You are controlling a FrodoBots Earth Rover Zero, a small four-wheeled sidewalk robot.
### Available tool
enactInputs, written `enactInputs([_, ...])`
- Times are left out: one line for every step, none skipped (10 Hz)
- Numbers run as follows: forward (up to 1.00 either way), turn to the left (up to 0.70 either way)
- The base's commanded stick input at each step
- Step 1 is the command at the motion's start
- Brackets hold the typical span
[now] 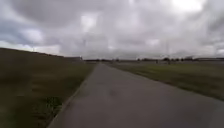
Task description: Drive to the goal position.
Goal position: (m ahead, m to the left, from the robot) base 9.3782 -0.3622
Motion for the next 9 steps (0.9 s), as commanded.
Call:
enactInputs([1.00, 0.00])
enactInputs([1.00, 0.00])
enactInputs([1.00, 0.00])
enactInputs([1.00, 0.00])
enactInputs([1.00, 0.00])
enactInputs([1.00, 0.00])
enactInputs([1.00, 0.00])
enactInputs([1.00, 0.00])
enactInputs([1.00, 0.00])
